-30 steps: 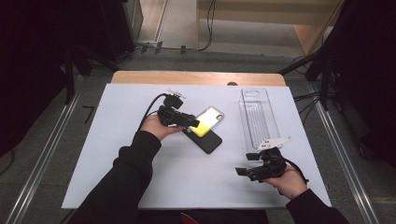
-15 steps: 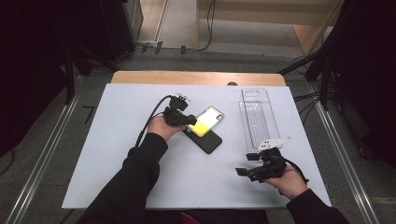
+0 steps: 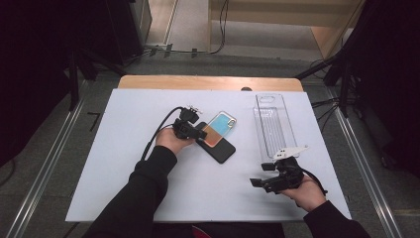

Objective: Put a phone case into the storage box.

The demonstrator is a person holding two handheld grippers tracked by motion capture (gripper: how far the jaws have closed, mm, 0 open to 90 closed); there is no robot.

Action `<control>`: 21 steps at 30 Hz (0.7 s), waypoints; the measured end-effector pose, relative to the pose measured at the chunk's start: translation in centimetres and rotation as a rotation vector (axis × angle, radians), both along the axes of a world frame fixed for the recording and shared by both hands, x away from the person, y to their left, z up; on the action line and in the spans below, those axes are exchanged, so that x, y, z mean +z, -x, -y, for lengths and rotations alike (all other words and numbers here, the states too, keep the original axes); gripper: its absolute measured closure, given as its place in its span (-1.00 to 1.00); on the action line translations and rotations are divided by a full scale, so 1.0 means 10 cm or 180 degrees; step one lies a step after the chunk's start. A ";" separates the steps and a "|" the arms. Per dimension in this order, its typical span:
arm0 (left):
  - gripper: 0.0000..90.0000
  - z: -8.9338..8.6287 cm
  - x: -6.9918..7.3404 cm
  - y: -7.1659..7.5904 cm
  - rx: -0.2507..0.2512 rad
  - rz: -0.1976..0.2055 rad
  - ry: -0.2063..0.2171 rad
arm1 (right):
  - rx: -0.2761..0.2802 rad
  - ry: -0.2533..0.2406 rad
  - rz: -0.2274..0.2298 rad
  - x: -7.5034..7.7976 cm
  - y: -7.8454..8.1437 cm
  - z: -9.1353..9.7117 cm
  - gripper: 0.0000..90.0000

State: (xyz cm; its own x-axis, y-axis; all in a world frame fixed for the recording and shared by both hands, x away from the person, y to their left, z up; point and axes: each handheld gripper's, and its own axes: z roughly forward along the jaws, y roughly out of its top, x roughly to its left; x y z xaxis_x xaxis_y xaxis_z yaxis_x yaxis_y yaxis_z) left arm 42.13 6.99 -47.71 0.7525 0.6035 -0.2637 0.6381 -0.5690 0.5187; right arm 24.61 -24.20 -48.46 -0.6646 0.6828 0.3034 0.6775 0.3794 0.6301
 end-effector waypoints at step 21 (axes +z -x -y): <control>0.99 -0.28 0.01 0.17 -0.0017 -0.0139 0.0000 | -0.0012 0.0014 -0.0002 -0.01 -0.01 0.00 -0.59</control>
State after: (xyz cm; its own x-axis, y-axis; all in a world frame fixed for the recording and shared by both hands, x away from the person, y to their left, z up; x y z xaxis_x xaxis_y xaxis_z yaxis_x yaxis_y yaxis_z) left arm 40.40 9.77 -47.58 0.7434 0.5996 -0.2965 0.6572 -0.5724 0.4903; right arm 24.70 -24.17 -48.57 -0.6618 0.6866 0.3008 0.6793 0.3797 0.6280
